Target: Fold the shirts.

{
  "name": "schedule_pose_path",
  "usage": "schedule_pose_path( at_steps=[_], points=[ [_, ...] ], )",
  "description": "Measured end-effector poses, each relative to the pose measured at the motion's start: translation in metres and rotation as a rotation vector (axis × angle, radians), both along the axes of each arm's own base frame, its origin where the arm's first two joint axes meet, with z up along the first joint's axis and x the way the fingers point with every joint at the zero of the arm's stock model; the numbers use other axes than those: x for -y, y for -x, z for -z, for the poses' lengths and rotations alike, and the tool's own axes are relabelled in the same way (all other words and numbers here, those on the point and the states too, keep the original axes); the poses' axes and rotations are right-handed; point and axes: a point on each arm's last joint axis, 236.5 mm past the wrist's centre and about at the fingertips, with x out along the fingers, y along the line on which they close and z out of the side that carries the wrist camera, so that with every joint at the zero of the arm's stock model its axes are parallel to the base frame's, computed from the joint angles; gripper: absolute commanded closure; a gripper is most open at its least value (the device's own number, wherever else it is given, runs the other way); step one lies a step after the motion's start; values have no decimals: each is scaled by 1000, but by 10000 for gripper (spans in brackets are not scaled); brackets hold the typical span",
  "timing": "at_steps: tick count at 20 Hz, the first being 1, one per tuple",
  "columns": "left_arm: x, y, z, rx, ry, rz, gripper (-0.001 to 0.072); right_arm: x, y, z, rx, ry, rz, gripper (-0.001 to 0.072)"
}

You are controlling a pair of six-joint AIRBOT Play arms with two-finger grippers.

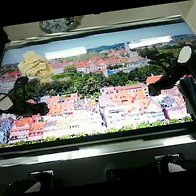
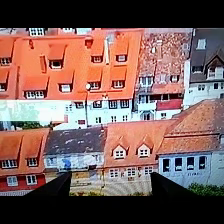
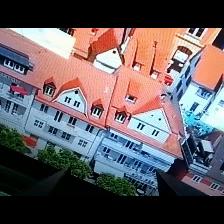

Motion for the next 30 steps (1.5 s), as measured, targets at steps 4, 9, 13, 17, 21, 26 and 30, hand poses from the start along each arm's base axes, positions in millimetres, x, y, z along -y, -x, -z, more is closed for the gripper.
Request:
schedule_pose_path(
  at_steps=[4, 9, 13, 17, 21, 26, 30],
  points=[
    [0, 0, 0, 0, 0, 0, 114, 0, 0, 0, 0, 0, 0, 85],
    [0, 0, 0, 0, 0, 0, 114, 0, 0, 0, 0, 0, 0, 85],
    [0, 0, 0, 0, 0, 0, 114, 0, 0, 0, 0, 0, 0, 85],
    [0, 0, 0, 0, 0, 0, 114, 0, 0, 0, 0, 0, 0, 85],
    [1, -4, -1, 17, 5, -4, 114, 0, 0, 0, 0, 0, 0, 85],
    [4, -37, -13, 162, 25, -14, 112, 2, -19, -3, 79, 6, 11, 84],
    [4, -93, -35, 383, 61, -55, -13, 4, -35, -6, 150, 12, 21, 85]
  ],
)
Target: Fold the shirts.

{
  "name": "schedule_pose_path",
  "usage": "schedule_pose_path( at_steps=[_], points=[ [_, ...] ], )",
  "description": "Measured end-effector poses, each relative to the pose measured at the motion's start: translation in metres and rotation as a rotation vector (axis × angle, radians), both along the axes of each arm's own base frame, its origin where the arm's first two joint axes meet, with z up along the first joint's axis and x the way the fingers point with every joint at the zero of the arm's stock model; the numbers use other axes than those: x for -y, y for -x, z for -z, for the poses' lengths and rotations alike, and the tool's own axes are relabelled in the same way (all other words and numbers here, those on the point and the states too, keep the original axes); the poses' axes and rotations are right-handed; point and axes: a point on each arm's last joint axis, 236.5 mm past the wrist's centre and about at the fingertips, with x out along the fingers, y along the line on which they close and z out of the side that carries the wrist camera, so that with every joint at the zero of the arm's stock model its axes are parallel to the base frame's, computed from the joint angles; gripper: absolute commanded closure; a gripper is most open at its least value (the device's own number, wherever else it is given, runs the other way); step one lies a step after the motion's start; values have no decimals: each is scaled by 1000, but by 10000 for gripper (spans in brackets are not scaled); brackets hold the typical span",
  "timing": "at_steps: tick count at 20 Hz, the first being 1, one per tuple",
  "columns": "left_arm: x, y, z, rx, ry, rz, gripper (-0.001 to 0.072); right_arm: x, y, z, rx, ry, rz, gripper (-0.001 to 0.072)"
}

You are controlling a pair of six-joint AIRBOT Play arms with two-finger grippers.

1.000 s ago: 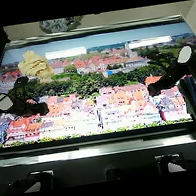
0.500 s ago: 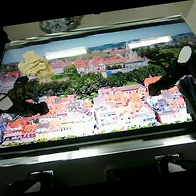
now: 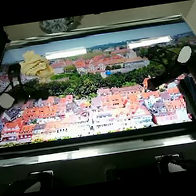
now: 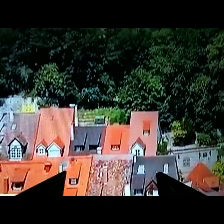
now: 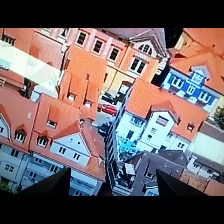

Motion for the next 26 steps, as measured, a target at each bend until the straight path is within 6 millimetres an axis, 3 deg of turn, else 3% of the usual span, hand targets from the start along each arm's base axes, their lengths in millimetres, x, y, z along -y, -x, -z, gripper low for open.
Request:
schedule_pose_path(
  at_steps=[3, 5, 7, 9, 14, 21, 23, 26],
  points=[
    [-27, -71, -14, 106, 116, -153, -13, 0, -12, -4, 52, -1, 7, 85],
    [-56, -125, -16, 127, 250, -281, -13, 0, -15, -5, 66, -4, 10, 85],
    [-91, -167, -3, 99, 412, -426, -13, -1, -14, -4, 62, -6, 9, 86],
    [-123, -197, 14, 80, 560, -543, -13, -1, -9, -3, 40, -8, 6, 86],
    [-154, -234, 63, 62, 760, -678, -13, -2, -1, -1, 1, -16, 22, 87],
    [-138, -262, 107, 78, 921, -673, -7, -11, 3, -1, -19, -59, 41, 87],
    [-132, -265, 117, 74, 931, -671, 323, -15, 5, -1, -27, -77, 40, 86],
    [-132, -269, 123, 90, 936, -679, 683, -20, 8, -1, -42, -99, 47, 86]
  ],
)
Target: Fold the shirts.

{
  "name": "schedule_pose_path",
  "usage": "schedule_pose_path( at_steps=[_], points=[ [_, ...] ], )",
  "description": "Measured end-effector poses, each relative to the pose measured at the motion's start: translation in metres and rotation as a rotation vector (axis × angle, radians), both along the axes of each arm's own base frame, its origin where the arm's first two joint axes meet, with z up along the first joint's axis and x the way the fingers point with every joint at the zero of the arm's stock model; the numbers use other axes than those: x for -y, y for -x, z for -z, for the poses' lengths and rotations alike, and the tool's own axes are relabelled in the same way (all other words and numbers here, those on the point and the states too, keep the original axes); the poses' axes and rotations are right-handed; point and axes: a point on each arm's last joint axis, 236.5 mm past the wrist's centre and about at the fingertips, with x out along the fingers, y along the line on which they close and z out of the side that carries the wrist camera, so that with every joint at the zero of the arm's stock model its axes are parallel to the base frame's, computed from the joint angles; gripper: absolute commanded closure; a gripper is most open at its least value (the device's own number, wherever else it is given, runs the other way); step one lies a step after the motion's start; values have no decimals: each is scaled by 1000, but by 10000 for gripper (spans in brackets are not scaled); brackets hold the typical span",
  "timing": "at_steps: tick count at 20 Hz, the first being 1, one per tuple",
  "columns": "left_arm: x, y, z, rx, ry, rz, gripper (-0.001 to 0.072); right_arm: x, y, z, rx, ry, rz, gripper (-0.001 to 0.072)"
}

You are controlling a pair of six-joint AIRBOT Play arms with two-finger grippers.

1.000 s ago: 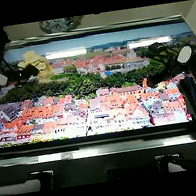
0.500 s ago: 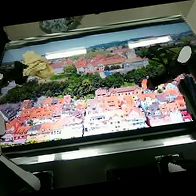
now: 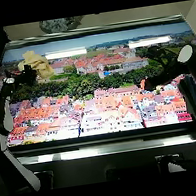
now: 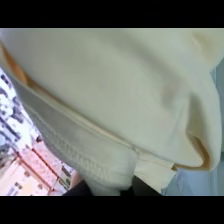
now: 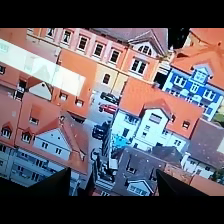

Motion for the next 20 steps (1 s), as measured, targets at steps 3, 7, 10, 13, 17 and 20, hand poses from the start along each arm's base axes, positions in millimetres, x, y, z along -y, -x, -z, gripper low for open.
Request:
schedule_pose_path(
  at_steps=[3, 7, 10, 13, 17, 20],
  points=[
    [-1, -1, 3, 3, 3, -8, 685, -4, 4, 0, -22, -20, 11, 85],
    [4, -5, -54, 108, -90, 43, 686, -5, 2, 0, -16, -26, 24, 85],
    [30, 7, -164, 302, -300, 190, 686, -2, -17, -8, 71, -19, 38, 86],
    [78, 59, -303, 521, -496, 350, 686, 2, -29, -34, 171, 14, -5, 86],
    [157, 174, -435, 721, -724, 557, 686, 6, -11, -89, 262, 65, -68, 86],
    [217, 259, -460, 759, -779, 758, 685, 6, 22, -128, 309, 91, -96, 87]
  ],
)
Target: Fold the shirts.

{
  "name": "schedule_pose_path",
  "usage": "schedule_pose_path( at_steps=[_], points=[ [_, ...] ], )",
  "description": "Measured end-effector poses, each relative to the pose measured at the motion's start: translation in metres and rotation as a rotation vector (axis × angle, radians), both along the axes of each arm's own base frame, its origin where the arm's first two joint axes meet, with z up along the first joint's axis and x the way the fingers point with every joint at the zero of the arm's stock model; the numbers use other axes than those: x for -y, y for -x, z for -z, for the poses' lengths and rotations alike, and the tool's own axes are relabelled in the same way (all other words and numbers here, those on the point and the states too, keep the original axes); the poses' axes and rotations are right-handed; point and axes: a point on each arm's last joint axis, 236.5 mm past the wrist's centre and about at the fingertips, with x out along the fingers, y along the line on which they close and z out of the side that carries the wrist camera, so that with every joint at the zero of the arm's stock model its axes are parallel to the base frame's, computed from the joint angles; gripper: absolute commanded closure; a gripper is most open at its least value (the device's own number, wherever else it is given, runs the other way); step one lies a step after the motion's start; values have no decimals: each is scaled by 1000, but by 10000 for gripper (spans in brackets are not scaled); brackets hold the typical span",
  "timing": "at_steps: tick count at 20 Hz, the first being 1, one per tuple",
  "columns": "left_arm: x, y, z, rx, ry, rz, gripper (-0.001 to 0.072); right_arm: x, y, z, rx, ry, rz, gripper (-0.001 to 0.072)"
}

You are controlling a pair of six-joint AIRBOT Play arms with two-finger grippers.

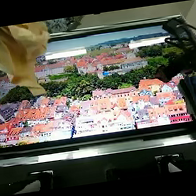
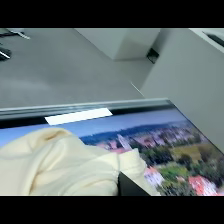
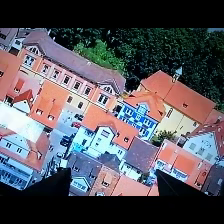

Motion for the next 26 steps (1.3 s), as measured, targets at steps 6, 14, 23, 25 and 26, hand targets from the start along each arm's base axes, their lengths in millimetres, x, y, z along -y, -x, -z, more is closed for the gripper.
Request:
schedule_pose_path(
  at_steps=[6, 14, 23, 25, 26],
  points=[
    [115, 103, 87, -281, -133, 374, 684, 3, 71, -37, 0, 55, -31, 87],
    [184, 169, 344, -781, -417, 527, -12, 7, 83, -29, -49, 73, -34, 88],
    [54, 106, 349, -879, -500, 235, -12, -17, 65, 58, -316, -42, -99, 84],
    [25, 106, 373, -948, -484, 169, -12, -33, 73, 91, -406, -118, -122, 85],
    [14, 108, 390, -985, -477, 141, -11, -41, 79, 106, -447, -159, -129, 85]
  ],
)
